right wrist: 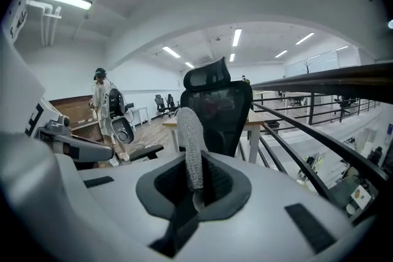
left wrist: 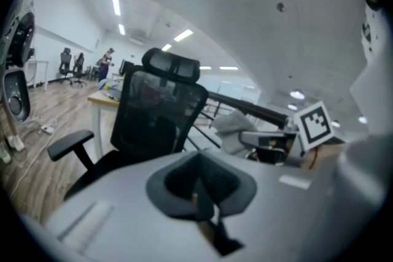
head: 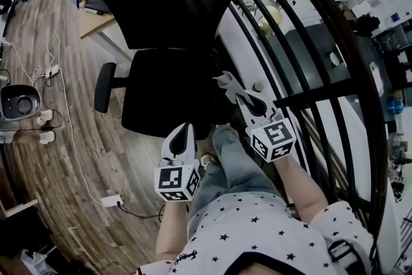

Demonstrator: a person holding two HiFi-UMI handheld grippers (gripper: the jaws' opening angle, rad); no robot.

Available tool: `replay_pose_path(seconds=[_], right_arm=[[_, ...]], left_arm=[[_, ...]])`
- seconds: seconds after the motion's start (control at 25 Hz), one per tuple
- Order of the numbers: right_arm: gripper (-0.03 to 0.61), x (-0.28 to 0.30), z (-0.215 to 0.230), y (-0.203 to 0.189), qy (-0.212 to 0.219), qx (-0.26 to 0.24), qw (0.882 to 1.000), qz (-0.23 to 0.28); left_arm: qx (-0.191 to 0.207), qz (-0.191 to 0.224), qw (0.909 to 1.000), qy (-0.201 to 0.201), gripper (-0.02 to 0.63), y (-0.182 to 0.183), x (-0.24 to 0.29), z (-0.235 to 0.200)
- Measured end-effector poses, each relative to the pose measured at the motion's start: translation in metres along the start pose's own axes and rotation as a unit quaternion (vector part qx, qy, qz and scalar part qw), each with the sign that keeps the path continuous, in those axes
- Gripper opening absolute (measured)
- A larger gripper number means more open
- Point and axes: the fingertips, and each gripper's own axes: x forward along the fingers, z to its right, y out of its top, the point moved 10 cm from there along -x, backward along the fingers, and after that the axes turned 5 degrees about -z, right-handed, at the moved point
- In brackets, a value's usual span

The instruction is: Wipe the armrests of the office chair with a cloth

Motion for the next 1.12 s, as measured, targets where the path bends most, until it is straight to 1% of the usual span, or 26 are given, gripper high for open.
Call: replay_pose_path(seconds=[0.12, 0.24, 0.36, 0.48, 0.6, 0.8, 1.12], right_arm=[[0.026, 0.020, 0.024, -0.005, -0.011, -0.003, 1.000, -0.024], [0.026, 0.042, 0.045, -0.009, -0.024, -0.014, 0.999, -0.044], [0.025, 0.066, 0.062, -0.018, -0.033, -0.043, 0.996, -0.065], [0.026, 0.092, 0.074, -0.029, -0.038, -0.082, 0.992, -0.086], [0.025, 0.115, 0.084, -0.040, -0.044, -0.122, 0.985, -0.115], [0.025, 0.146, 0.094, -0.056, -0.045, -0.185, 0.968, -0.161], [0.025, 0.202, 0.100, -0.077, -0.039, -0.243, 0.948, -0.202]], left_arm=[[0.003, -0.017, 0.9998, 0.005, 0.008, -0.004, 0.019, -0.002], [-0.003, -0.036, 0.9993, 0.012, 0.008, -0.009, 0.039, -0.008], [-0.017, -0.050, 0.9984, 0.021, 0.008, -0.015, 0.058, -0.014], [-0.025, -0.064, 0.9975, 0.019, 0.008, -0.019, 0.076, -0.020], [-0.030, -0.076, 0.9966, 0.007, 0.008, -0.022, 0.091, -0.020], [-0.029, -0.095, 0.9950, -0.008, 0.008, -0.025, 0.110, -0.015], [-0.040, -0.122, 0.9917, -0.012, 0.008, -0.036, 0.132, -0.026]])
